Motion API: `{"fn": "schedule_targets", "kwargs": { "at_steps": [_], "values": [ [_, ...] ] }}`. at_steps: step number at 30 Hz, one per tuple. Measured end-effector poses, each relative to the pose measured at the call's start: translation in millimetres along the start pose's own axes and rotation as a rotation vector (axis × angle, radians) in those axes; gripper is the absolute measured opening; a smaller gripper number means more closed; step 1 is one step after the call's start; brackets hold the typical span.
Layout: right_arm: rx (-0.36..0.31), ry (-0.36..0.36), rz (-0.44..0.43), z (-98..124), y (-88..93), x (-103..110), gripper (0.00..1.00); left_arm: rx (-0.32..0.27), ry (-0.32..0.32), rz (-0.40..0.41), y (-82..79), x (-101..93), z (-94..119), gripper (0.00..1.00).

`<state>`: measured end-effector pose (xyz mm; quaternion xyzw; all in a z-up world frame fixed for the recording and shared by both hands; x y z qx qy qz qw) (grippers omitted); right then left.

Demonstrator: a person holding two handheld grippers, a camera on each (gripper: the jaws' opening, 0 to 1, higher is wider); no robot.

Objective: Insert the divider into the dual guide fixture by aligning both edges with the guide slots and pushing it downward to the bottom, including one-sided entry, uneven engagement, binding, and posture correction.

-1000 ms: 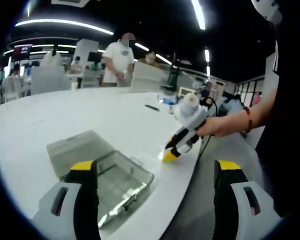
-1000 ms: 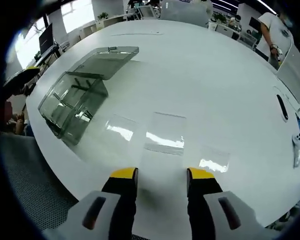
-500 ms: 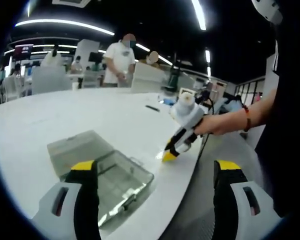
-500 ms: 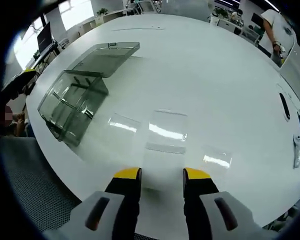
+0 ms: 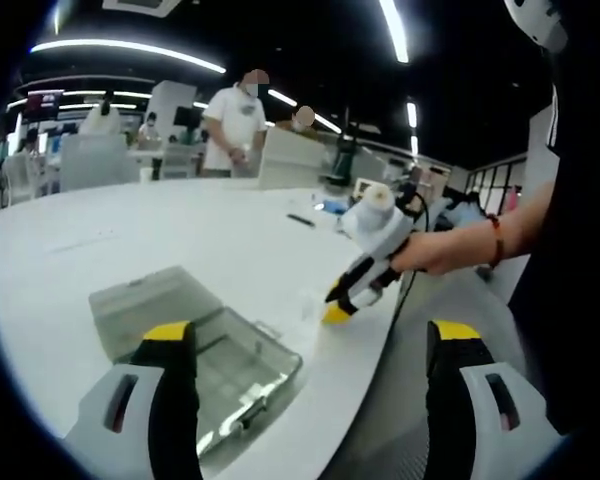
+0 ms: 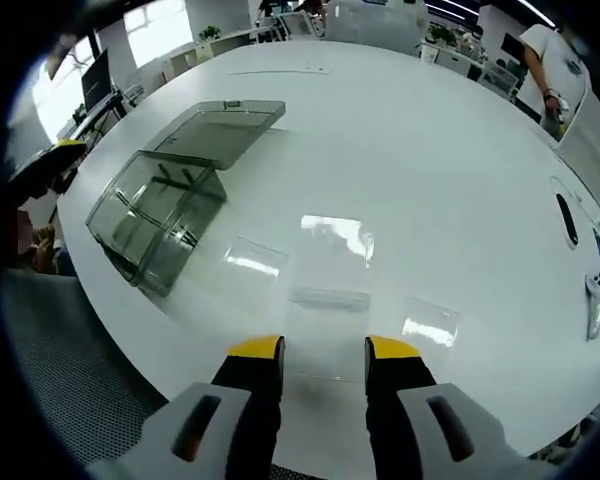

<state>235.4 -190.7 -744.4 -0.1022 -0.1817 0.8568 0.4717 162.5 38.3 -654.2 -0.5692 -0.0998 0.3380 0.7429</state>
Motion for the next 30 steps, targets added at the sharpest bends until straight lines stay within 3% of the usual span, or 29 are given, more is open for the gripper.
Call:
{"fn": "schedule_targets", "kwargs": {
  "at_steps": [17, 22, 30],
  "values": [
    [-0.101, -0.045, 0.042, 24.3, -11.4, 12.1, 0.28, -0.005, -0.004, 0.008, -0.5, -2.9, -6.8, 0.9],
    [-0.146, -0.093, 0.043, 32.6, -19.4, 18.2, 0.28, 0.001, -0.003, 0.007, -0.7, -3.0, -7.5, 0.88],
    [-0.182, -0.108, 0.103, 38.2, -25.8, 28.9, 0.28, -0.014, -0.014, 0.032, -3.1, -4.1, -11.1, 0.86]
  ]
}}
Point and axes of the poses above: the point that each gripper's makers call its tool centre point, and the gripper's own axes: z roughly backward along the fingers, x roughly to its left, y roughly out of its underside, the point moved 7 cm from there along z, roughly backward along the fingers, and after that the axes turned 3 degrees about x, right-handed, at the moved point
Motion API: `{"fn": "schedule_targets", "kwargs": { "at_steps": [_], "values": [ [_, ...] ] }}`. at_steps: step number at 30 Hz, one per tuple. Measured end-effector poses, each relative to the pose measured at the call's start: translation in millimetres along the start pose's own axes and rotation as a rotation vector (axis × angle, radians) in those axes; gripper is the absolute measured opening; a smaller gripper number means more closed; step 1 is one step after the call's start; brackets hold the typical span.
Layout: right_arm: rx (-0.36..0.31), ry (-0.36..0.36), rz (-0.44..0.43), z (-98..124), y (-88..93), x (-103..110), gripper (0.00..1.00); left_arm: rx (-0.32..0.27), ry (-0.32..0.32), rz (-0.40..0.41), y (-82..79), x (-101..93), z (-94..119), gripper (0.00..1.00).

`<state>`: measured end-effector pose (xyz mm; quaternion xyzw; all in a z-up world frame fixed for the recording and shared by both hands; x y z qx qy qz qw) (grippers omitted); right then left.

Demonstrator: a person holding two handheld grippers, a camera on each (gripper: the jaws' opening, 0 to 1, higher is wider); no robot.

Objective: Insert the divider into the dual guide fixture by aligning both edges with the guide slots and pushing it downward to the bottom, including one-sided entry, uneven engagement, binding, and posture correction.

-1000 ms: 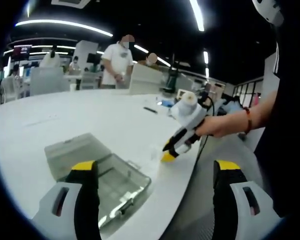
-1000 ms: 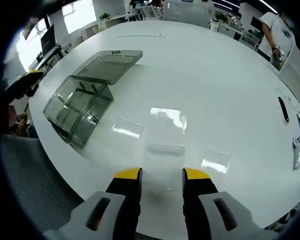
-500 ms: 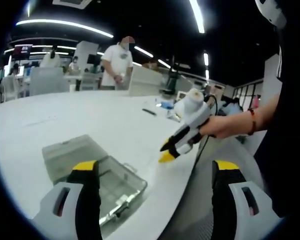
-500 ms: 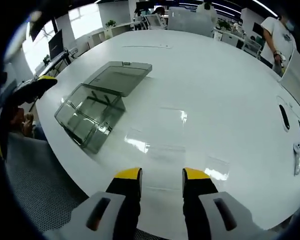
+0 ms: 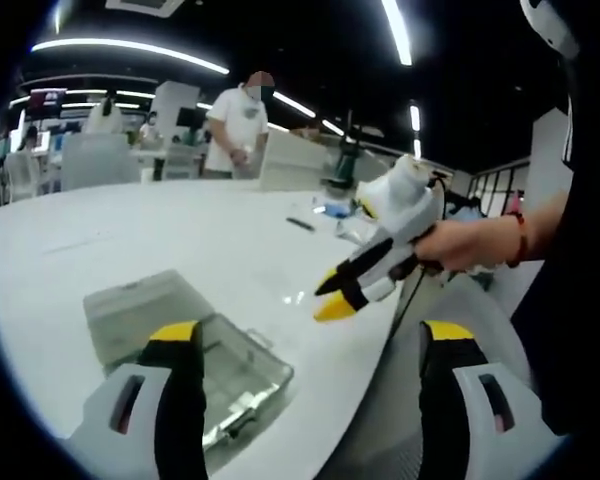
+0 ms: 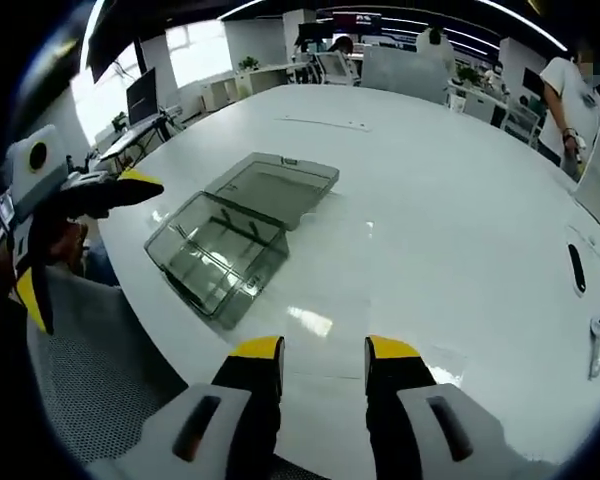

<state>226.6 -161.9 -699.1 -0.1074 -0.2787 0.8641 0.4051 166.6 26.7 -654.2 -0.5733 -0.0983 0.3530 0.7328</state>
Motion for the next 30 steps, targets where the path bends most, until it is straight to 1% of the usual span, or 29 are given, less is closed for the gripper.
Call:
{"fn": "schedule_targets", "kwargs": {
  "at_steps": [3, 4, 5, 7, 11, 12, 14, 18, 22, 23, 25, 30],
  "values": [
    [-0.029, -0.014, -0.003, 2.5, -4.2, 3.8, 0.28, 0.002, 0.002, 0.01, -0.3, -1.8, -2.4, 0.85],
    [-0.038, -0.028, -0.005, 4.0, -5.6, 6.1, 0.28, 0.001, -0.004, 0.012, -0.6, -1.9, -3.1, 0.85],
    [-0.048, -0.042, -0.009, 4.9, -6.7, 7.8, 0.28, 0.008, -0.024, 0.019, -0.5, -1.0, -3.6, 0.85],
    [-0.082, -0.084, -0.053, 7.6, -10.8, 12.6, 0.28, -0.01, -0.035, 0.03, -2.4, -0.4, -4.1, 0.85],
    [-0.098, -0.089, -0.049, 13.6, -14.3, 14.2, 0.28, -0.041, -0.047, 0.08, -5.0, 0.8, -4.5, 0.85],
    [-0.101, -0.091, -0.045, 13.9, -15.4, 14.5, 0.28, -0.049, -0.049, 0.102, -5.2, 1.6, -4.0, 0.84],
    [-0.106, -0.092, -0.039, 15.4, -16.3, 15.8, 0.28, -0.07, -0.044, 0.132, -6.1, 2.4, -2.8, 0.83],
    [-0.129, -0.096, -0.026, 19.6, -19.7, 19.4, 0.28, -0.077, -0.048, 0.152, -6.5, 4.6, -2.5, 0.81],
    [-0.132, -0.103, -0.011, 22.3, -21.4, 26.4, 0.28, -0.079, -0.043, 0.172, -8.0, 5.7, -3.6, 0.77],
    [-0.124, -0.108, -0.009, 22.3, -21.1, 27.8, 0.28, -0.093, -0.042, 0.181, -9.3, 6.0, -3.7, 0.76],
    [-0.131, -0.111, 0.011, 23.1, -21.2, 31.7, 0.28, -0.128, -0.043, 0.201, -12.9, 6.8, -3.7, 0.74],
    [-0.134, -0.127, 0.034, 24.4, -22.9, 39.7, 0.28, -0.157, -0.059, 0.248, -16.1, 9.9, -3.8, 0.68]
  ]
}}
Point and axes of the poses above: the point that each gripper's makers call its tool centre point, and the gripper's own axes: z roughly backward along the fingers, x roughly to its left, y roughly out of its underside, the point moved 7 cm from there along z, roughly backward along the fingers, and after that the axes turned 3 degrees about x, right-handed, at the moved point
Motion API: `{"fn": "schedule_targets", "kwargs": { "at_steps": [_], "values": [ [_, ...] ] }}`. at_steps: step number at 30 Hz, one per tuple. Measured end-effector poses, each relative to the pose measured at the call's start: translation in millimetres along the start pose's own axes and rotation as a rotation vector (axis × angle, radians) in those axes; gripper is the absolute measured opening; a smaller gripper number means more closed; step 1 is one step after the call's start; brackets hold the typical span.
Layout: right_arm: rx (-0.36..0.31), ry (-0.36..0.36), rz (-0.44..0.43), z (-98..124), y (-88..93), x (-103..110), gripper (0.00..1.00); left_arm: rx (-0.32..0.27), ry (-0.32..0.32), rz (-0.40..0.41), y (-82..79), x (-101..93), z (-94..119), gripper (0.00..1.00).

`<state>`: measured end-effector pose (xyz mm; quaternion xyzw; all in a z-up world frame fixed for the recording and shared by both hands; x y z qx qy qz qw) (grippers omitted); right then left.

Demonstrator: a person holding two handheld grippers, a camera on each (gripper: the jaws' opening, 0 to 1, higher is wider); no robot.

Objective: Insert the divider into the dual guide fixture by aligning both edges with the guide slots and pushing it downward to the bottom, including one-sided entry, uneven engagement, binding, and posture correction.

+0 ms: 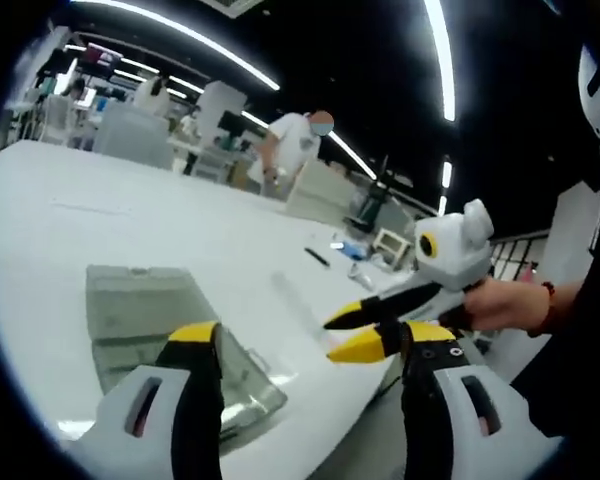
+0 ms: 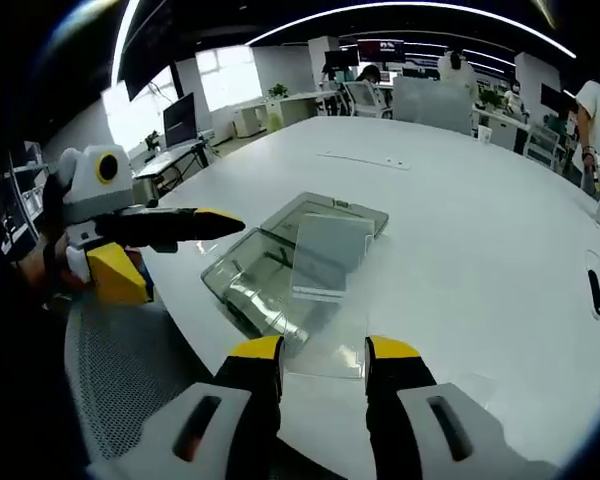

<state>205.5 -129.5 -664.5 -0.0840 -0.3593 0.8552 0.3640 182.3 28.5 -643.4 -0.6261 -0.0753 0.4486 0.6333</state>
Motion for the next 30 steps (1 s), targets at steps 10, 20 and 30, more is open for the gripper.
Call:
{"fn": "schedule_targets", "kwargs": {
  "at_steps": [10, 20, 30],
  "values": [
    [-0.021, -0.029, 0.043, 2.3, -8.7, 13.8, 0.28, -0.052, -0.025, 0.089, -5.8, 4.9, 2.1, 0.5],
    [-0.025, -0.043, 0.085, 1.9, -13.2, 24.5, 0.28, -0.056, -0.05, 0.167, -6.6, 12.3, 3.2, 0.31],
    [-0.037, -0.04, 0.116, 2.6, -16.9, 31.1, 0.28, -0.072, -0.068, 0.261, -7.3, 19.1, 1.2, 0.13]
  ]
}}
Point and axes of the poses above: the point that each gripper's makers call its tool centre point, and the gripper's own axes: z roughly backward along the fingers, x roughly to its left, y roughly out of its underside, the point moved 7 cm from there along z, roughly backward along the fingers, and after that the axes turned 3 degrees about x, right-handed, at the moved point
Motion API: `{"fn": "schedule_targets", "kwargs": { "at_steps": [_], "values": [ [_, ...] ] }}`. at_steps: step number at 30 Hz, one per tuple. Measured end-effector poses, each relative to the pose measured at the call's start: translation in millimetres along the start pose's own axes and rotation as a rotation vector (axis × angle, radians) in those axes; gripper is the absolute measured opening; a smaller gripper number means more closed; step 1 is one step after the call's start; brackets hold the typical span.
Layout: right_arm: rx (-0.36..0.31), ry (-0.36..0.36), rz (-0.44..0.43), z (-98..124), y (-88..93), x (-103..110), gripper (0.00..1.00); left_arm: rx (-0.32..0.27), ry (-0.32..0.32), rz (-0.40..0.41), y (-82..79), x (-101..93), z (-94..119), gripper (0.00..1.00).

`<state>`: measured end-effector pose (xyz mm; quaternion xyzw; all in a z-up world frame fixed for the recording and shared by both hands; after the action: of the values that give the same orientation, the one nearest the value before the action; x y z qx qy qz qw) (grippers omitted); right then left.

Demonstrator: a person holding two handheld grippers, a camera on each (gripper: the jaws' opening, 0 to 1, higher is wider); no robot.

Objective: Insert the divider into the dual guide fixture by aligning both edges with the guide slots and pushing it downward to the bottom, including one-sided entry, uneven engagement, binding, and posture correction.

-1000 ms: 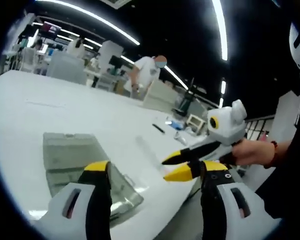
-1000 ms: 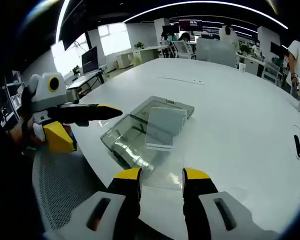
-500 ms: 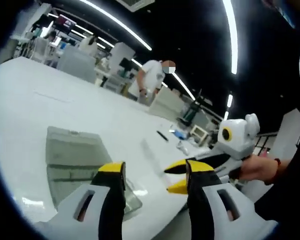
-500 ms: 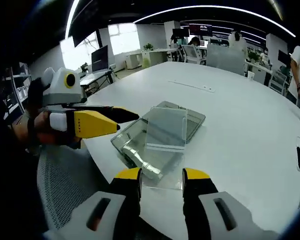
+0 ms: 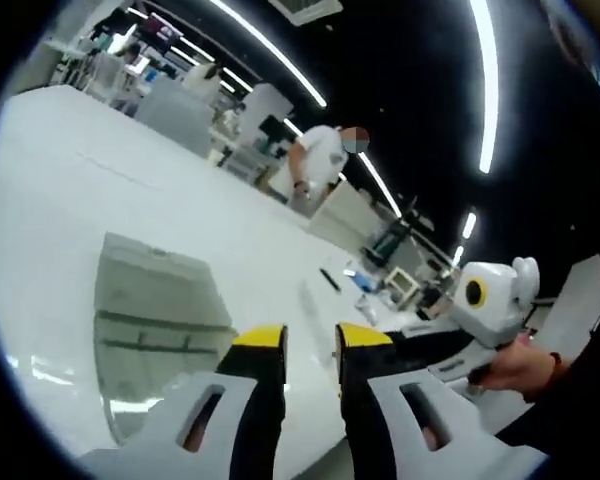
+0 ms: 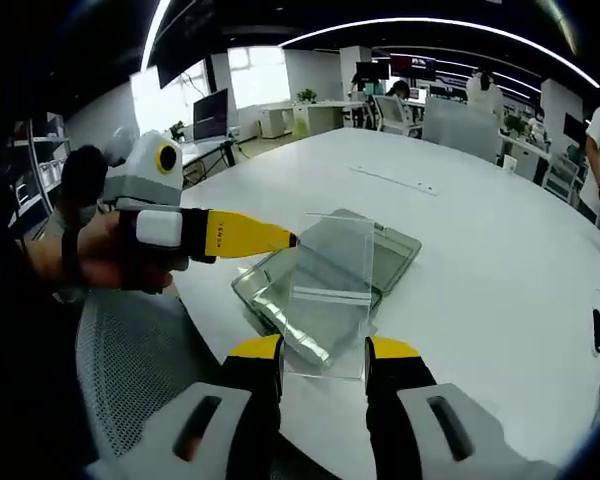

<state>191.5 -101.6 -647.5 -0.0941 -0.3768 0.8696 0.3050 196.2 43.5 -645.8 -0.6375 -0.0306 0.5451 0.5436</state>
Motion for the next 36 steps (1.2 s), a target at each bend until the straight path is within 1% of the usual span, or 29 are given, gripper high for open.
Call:
{"fn": "schedule_targets", "kwargs": {
  "at_steps": [2, 7, 12, 16, 19, 23, 24, 27, 28, 31, 36],
  "values": [
    [-0.002, -0.002, 0.004, 0.0, -0.4, 1.7, 0.28, 0.002, -0.002, 0.026, 0.0, 1.9, -0.6, 0.1],
    [-0.002, -0.002, 0.023, -0.9, -0.8, 5.2, 0.28, 0.01, 0.001, 0.046, -1.1, 1.4, -1.4, 0.06],
    [-0.001, -0.006, 0.045, -2.5, -1.4, 8.9, 0.28, 0.003, 0.005, 0.091, -3.2, 3.0, -1.5, 0.01],
    [-0.004, 0.003, 0.067, -1.9, -2.9, 9.5, 0.28, -0.001, 0.008, 0.109, -4.6, 3.2, -1.3, 0.0],
    [-0.013, 0.006, 0.073, -0.8, -3.6, 9.9, 0.28, -0.014, 0.02, 0.159, -6.4, 3.3, -0.5, 0.0],
    [-0.016, 0.012, 0.088, 0.2, -3.6, 10.8, 0.28, -0.026, 0.031, 0.194, -5.3, 2.1, 0.7, 0.0],
    [-0.01, 0.017, 0.104, 0.5, -3.4, 11.1, 0.28, -0.026, 0.042, 0.205, -4.7, 1.0, 1.1, 0.0],
    [-0.01, 0.018, 0.109, 0.8, -4.0, 11.7, 0.29, -0.033, 0.048, 0.211, -4.3, -1.3, 2.4, 0.0],
    [-0.005, 0.012, 0.1, 0.9, -3.6, 12.5, 0.29, -0.028, 0.065, 0.219, -4.6, -2.9, 2.7, 0.0],
    [-0.001, 0.007, 0.086, 1.4, -3.6, 13.4, 0.29, -0.011, 0.067, 0.213, -5.9, -4.1, 4.0, 0.0],
    [-0.037, -0.004, 0.067, 4.4, -6.6, 15.2, 0.3, -0.007, 0.085, 0.187, -11.8, -5.1, 8.9, 0.0]
  ]
}}
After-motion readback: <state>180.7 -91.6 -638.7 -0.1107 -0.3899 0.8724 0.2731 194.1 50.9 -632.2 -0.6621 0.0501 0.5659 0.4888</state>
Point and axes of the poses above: the point that each gripper's makers call its tool centre point, and the gripper's own axes: z roughly backward along the fingers, x roughly to its left, y roughly out of its underside, the point moved 7 cm from there along z, roughly backward along the fingers, and after that the axes turned 3 degrees about x, right-handed, at the moved point
